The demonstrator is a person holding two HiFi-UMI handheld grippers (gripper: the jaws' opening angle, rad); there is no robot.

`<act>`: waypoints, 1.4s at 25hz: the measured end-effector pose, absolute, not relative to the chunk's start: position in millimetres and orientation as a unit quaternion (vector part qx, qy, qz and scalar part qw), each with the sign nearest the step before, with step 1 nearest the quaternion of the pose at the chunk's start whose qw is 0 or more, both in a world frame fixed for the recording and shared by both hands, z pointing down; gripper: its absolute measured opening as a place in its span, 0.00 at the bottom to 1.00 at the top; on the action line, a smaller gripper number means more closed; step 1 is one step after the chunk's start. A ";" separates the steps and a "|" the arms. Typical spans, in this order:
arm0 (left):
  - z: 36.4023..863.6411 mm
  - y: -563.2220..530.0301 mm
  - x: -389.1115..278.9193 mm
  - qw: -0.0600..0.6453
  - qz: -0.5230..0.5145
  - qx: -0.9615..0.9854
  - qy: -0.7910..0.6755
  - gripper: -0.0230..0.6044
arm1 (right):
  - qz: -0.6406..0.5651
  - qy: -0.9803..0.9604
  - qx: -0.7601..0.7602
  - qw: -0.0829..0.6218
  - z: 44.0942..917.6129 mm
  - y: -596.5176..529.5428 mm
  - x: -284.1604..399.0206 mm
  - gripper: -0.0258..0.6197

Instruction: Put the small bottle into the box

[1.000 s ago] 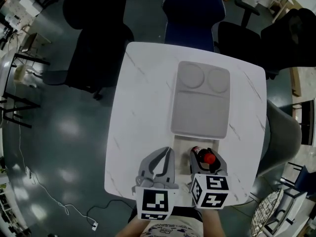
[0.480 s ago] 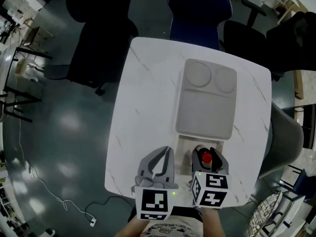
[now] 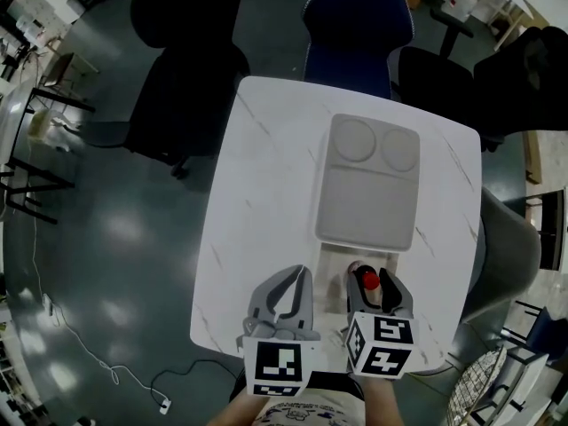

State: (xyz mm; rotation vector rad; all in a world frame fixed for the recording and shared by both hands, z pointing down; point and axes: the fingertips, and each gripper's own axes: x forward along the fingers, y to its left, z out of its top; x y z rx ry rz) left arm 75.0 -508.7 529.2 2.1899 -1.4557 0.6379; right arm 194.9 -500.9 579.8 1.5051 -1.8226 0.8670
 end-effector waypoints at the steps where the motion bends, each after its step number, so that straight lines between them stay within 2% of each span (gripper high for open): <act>1: 525.4 -508.4 74.9 0.210 0.228 0.792 -0.525 0.07 | 0.324 -0.690 0.572 0.304 575.0 -500.5 195.7 0.40; 9: 485.4 -502.3 70.8 0.166 0.205 0.806 -0.530 0.07 | 0.278 -0.709 0.602 0.239 514.9 -497.5 193.5 0.39; 13: 462.4 -496.0 70.3 0.147 0.190 0.811 -0.533 0.07 | 0.256 -0.722 0.608 0.209 483.8 -491.4 185.6 0.32; 24: 401.2 -475.5 66.4 0.093 0.146 0.824 -0.540 0.07 | 0.219 -0.743 0.612 0.160 425.3 -463.1 164.0 0.30; 35: 371.7 -453.0 62.6 0.068 0.123 0.828 -0.543 0.07 | 0.193 -0.751 0.615 0.146 400.0 -441.5 153.9 0.28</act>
